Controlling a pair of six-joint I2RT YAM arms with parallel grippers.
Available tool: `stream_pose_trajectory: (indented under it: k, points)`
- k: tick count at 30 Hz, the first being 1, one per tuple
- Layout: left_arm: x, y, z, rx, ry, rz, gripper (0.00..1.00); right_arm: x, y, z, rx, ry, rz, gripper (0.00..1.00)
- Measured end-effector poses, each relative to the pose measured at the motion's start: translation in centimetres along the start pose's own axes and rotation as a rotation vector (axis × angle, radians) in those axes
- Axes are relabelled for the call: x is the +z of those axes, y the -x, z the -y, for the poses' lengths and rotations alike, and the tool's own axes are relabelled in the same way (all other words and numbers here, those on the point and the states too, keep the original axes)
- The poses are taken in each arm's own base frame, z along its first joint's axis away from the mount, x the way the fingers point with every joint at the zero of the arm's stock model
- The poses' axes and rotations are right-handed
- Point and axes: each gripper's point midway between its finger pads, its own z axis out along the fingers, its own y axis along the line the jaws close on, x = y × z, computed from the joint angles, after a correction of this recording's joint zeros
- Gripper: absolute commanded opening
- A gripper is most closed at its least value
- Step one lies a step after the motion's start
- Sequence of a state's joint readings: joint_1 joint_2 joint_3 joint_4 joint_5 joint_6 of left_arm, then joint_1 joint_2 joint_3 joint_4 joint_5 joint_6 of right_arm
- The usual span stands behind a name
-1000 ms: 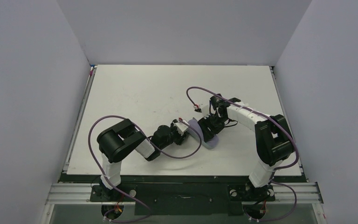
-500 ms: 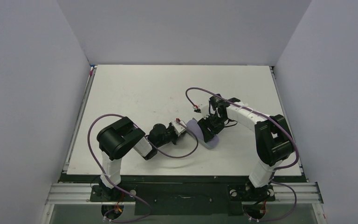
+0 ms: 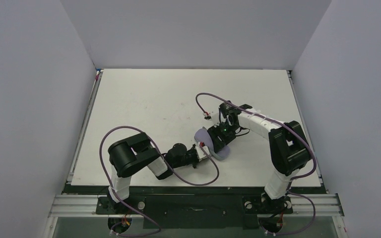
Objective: Open the umbrella
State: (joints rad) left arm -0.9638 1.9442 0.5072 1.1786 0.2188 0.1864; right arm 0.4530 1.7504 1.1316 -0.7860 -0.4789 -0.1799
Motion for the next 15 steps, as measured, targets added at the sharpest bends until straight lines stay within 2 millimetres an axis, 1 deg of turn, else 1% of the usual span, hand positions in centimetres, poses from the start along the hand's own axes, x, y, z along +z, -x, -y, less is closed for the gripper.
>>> stream_pose_trajectory:
  k: [2, 15]
  points:
    - [0.22, 0.26, 1.33, -0.006, -0.024, 0.004, 0.0, 0.08, 0.0, -0.24, 0.009, 0.001, -0.003, 0.0]
    - [0.73, 0.21, 1.42, -0.012, 0.002, -0.002, 0.0, 0.21, 0.09, -0.42, 0.091, -0.001, -0.002, 0.0]
